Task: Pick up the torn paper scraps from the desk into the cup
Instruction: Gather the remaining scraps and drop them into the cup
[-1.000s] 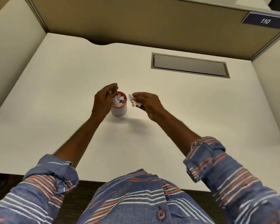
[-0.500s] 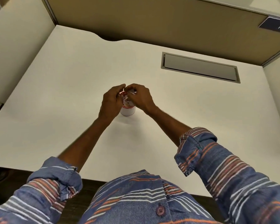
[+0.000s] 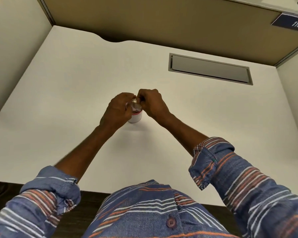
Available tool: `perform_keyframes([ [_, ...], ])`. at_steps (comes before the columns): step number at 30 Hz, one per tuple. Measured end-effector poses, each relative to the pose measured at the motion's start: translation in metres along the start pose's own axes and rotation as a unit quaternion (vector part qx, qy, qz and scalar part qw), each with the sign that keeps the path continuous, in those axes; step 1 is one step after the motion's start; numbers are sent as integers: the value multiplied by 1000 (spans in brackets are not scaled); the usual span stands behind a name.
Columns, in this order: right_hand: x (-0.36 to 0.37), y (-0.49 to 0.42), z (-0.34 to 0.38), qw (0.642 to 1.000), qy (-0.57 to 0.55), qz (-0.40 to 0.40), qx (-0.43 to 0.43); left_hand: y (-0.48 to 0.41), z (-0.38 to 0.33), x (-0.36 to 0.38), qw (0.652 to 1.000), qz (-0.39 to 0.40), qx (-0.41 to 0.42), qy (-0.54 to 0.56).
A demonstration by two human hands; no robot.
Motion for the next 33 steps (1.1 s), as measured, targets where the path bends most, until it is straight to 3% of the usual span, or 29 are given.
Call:
perform_keyframes([
  [8, -5, 0, -15, 993, -106, -59, 18, -1, 0, 6, 997, 20, 37, -66],
  [16, -56, 29, -57, 975, -149, -159, 35, -20, -8, 17, 986, 113, 31, -123],
  [20, -96, 77, -111, 969, -108, -210, 75, -27, -14, 27, 970, 182, 11, -164],
  [24, -126, 140, -167, 962, -36, -241, 126, -30, -13, 31, 969, 190, -48, -153],
  [28, -126, 200, -203, 961, 6, -227, 158, -29, -15, 36, 971, 176, -44, -154],
  [33, -91, 227, -208, 976, 50, -144, 156, -30, -13, 38, 970, 174, -52, -162],
])
Point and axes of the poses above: each hand's wrist, its own y-axis away from the middle knuckle, its own x-axis out of the palm, z = x × y, the point moved 6 cm from there along -y, towards the middle knuckle, and after that the axes turned 12 degrees about -y, right-handed, at the moved point
